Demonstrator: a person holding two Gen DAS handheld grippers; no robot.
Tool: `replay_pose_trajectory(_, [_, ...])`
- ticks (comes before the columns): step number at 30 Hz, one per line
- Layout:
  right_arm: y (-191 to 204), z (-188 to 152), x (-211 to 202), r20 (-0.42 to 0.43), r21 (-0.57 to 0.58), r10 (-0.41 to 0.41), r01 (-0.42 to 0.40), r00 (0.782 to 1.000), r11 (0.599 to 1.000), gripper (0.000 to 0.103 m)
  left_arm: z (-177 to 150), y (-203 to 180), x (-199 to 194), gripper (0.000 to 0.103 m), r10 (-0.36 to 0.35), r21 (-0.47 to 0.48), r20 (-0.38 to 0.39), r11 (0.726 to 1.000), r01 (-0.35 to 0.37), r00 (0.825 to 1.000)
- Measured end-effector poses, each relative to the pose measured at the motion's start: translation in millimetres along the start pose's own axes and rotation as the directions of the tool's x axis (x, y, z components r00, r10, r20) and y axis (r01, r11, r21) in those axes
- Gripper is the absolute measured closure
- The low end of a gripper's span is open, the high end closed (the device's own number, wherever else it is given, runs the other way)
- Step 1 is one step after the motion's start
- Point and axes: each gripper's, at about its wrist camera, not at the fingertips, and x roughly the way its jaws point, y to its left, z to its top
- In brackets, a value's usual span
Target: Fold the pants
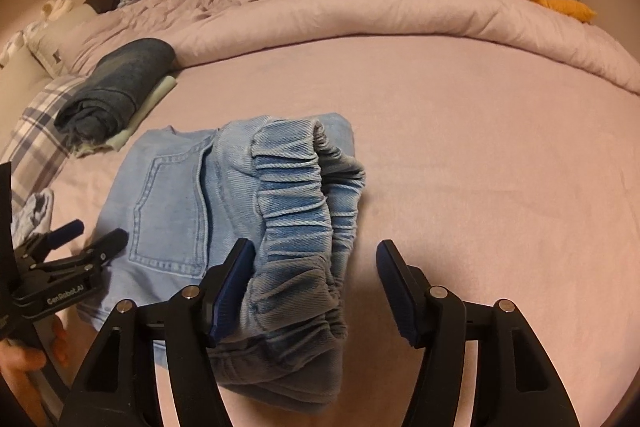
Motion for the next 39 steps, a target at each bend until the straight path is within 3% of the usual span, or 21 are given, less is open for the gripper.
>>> replay_pose_trajectory(8, [-2, 3, 1, -0.029, 0.016, -0.020, 0.021, 0.999, 1.000, 0.035, 1, -3, 1, 0.002, 0.052, 0.003, -0.007, 0.999, -0.052, 0.999])
replay_pose_trajectory(13, [0, 4, 0, -0.036, 0.015, -0.052, 0.053, 0.998, 0.998, 0.032, 3, -1, -2, 0.002, 0.047, -0.024, -0.028, 0.999, -0.048, 0.998])
replay_pose_trajectory(21, [6, 0, -21, 0.005, 0.025, -0.067, 0.067, 0.998, 0.997, 0.032, -7, -3, -33, 0.002, 0.003, -0.018, -0.020, 1.000, -0.003, 1.000])
replay_pose_trajectory(33, [30, -11, -83, 0.060, -0.032, -0.025, 0.027, 0.998, 0.999, 0.032, -21, -5, -93, 0.001, -0.073, -0.070, 0.000, 0.995, 0.073, 0.997])
replay_pose_trajectory(39, [43, -23, -112, 0.077, -0.077, -0.008, 0.014, 0.997, 0.997, 0.029, -31, -9, -129, 0.001, -0.049, -0.060, 0.004, 0.997, 0.049, 0.999])
